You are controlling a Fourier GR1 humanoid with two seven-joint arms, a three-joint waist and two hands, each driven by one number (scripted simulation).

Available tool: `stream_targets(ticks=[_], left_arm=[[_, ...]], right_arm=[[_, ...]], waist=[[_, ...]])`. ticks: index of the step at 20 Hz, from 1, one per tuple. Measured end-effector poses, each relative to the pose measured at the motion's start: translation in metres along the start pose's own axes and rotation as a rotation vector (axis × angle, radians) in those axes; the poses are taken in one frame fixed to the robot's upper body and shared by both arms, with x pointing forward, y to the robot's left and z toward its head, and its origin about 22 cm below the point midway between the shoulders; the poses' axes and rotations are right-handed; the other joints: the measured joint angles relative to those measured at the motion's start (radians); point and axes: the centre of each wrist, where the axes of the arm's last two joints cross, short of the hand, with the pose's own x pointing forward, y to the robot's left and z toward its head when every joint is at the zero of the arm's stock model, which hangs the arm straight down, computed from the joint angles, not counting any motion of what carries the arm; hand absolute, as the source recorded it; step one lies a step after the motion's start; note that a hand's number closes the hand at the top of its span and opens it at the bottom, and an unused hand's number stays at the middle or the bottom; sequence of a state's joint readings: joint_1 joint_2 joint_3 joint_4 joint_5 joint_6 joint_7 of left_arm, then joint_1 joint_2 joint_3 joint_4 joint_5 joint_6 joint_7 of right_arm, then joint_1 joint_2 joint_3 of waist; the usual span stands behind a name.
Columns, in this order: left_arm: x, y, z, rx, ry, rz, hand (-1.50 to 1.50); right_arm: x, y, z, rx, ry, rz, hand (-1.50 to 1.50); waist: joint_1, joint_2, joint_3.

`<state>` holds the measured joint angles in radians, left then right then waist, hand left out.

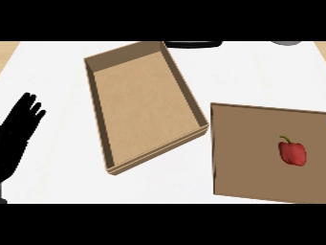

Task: Pick the bell pepper from the tray and place it in the cardboard box

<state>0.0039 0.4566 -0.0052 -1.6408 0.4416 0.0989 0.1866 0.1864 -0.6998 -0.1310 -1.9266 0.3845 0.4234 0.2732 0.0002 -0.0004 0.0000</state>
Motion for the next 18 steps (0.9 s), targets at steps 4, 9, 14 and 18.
stream_targets(ticks=[4,9,14,18], left_arm=[[0.003,-0.004,-0.003,0.000,-0.002,0.005,0.00],[-0.001,0.000,-0.001,0.000,-0.003,0.006,0.00],[-0.003,-0.004,0.000,0.003,-0.003,0.000,0.00],[0.001,-0.006,0.000,-0.002,0.001,0.003,0.00]], right_arm=[[0.003,0.006,-0.008,-0.010,-0.018,-0.002,-1.50],[0.006,0.010,-0.009,-0.033,-0.047,0.002,-1.50],[0.018,0.016,-0.015,-0.036,-0.038,0.045,-1.50],[0.016,0.019,-0.024,-0.028,-0.022,0.060,-1.50]], waist=[[0.000,0.000,0.000],[-0.001,0.000,0.000],[0.000,0.000,0.000],[0.000,0.000,0.000]])
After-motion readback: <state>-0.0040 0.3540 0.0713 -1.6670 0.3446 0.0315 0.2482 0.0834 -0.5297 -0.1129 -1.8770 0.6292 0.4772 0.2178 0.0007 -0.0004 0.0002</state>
